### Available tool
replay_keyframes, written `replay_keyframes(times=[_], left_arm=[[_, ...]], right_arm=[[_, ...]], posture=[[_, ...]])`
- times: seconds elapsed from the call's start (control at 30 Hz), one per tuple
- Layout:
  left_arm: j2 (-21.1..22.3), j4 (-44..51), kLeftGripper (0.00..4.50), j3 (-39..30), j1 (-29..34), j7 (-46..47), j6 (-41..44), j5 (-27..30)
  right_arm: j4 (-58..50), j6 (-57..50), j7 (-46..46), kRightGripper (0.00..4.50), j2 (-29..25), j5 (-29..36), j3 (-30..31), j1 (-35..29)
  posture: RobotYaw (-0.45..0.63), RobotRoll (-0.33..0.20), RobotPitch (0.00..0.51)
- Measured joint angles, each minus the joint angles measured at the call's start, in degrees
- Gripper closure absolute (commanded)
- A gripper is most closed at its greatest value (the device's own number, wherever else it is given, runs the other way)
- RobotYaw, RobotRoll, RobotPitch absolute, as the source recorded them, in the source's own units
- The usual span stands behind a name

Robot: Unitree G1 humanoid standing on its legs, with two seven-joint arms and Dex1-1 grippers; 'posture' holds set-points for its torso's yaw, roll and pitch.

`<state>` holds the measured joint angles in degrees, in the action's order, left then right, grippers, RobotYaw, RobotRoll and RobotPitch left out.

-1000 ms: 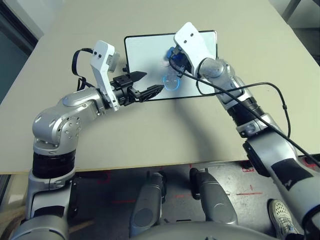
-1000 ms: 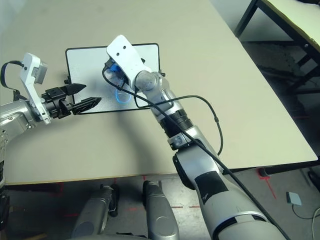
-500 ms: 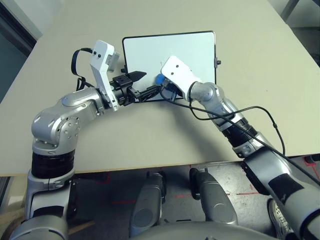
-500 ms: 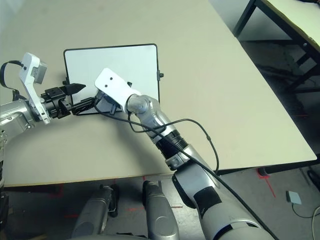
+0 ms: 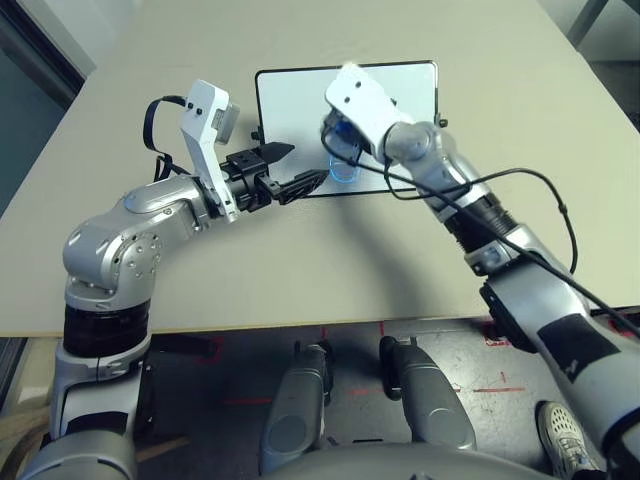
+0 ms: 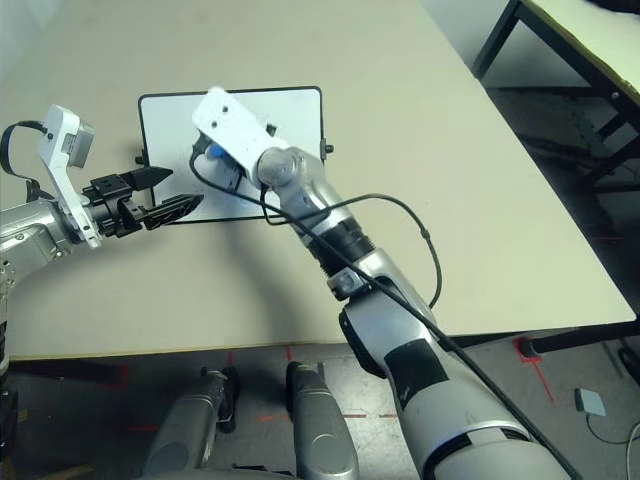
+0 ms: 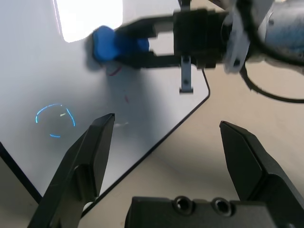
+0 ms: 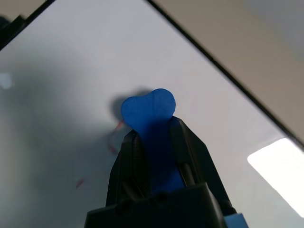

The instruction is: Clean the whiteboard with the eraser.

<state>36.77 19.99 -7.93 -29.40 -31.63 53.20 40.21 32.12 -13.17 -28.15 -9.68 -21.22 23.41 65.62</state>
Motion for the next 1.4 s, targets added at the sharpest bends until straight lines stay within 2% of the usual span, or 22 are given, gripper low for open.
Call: replay_keyframes(times=[0.1,0.3,0.47,0.6,0.83,0.93,1.03,1.3,1.4], left_arm=[[0.0,0.0,0.0,0.0,0.0,0.2,0.0,0.1],[-0.1,0.1,0.0,0.0,0.1,0.5,0.0,0.2],[0.0,0.2,0.0,0.0,0.0,0.5,0.0,0.2],[0.0,0.2,0.0,0.0,0.0,0.5,0.0,0.2],[-0.1,0.2,0.0,0.1,-0.1,0.4,0.0,0.3],[-0.1,0.2,0.0,0.1,-0.1,0.4,0.0,0.3],[-0.1,0.2,0.0,0.1,-0.1,0.5,0.0,0.3],[-0.3,0.3,0.0,0.1,-0.1,0.6,0.1,0.4],[-0.4,0.3,0.0,0.1,-0.1,0.6,0.1,0.4]], right_arm=[[-0.4,0.8,0.2,3.7,0.6,0.0,0.0,-0.1],[-7.7,0.6,-2.3,3.7,0.7,-1.4,2.3,-7.9],[-10.4,-1.0,-5.0,3.7,0.6,-2.2,4.0,-11.4],[-9.7,-1.6,-4.9,3.7,0.6,-2.3,4.0,-11.1],[-2.7,-1.8,0.7,3.7,0.6,-2.2,1.0,-4.0],[-1.1,-0.8,2.4,3.7,0.5,-2.2,-0.3,-2.8],[-1.6,0.3,2.3,3.7,0.7,-2.3,-0.2,-3.3],[-9.6,-0.8,-2.8,3.7,0.5,-3.6,3.0,-10.1],[-10.1,-1.2,-3.3,3.7,0.5,-4.0,3.4,-10.4]], posture=[[0.13,0.0,0.236],[0.13,0.0,0.238],[0.12,0.0,0.239],[0.12,0.0,0.241],[0.12,0.0,0.242],[0.12,0.0,0.243],[0.13,0.0,0.244],[0.12,0.0,0.248],[0.12,0.0,0.248]])
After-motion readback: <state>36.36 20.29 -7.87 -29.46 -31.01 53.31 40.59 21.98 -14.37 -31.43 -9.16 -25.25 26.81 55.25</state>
